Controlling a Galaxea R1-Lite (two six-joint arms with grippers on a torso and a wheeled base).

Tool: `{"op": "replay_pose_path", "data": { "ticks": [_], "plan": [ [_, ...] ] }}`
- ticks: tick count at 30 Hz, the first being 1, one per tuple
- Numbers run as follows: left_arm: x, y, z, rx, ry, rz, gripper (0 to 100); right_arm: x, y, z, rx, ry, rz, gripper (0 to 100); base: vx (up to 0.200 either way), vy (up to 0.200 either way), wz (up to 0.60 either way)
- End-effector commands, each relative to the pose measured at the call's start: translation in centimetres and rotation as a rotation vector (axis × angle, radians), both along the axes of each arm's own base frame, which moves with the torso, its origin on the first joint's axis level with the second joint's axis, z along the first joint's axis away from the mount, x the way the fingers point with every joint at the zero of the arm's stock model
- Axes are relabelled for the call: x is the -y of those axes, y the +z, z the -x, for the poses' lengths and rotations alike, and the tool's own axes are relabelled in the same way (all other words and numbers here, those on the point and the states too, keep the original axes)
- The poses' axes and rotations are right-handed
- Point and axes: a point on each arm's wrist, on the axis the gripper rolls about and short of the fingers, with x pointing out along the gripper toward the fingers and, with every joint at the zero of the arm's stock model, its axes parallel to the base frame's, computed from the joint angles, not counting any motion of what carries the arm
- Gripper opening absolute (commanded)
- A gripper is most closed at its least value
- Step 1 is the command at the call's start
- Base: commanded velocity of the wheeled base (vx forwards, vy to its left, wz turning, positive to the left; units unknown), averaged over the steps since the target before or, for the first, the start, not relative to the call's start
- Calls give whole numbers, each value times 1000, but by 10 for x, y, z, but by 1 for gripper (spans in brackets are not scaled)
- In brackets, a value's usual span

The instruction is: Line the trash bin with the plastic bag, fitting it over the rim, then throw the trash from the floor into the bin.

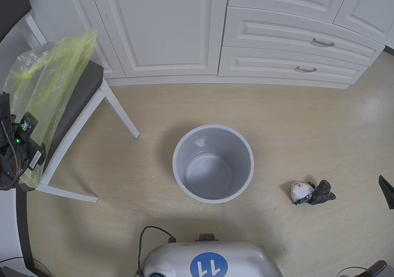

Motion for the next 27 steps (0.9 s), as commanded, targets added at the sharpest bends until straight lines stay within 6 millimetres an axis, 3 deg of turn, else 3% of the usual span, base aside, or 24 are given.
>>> {"op": "replay_pose_path", "data": {
  "ticks": [1,5,10,16,27],
  "plan": [
    [-11,11,-2,24,53,-20,100,0,0,1,6,0,1,100,0,0,0],
    [-13,35,12,113,50,-34,100,0,0,1,1,0,1,100,0,0,0],
    [-15,47,16,146,57,-53,100,0,-1,1,1,0,1,100,0,0,0],
    [-13,36,11,102,36,-55,100,0,-1,1,1,0,1,100,0,0,0],
    [-5,12,-21,53,17,-50,100,0,0,2,6,-4,1,100,0,0,0]
  ]
}}
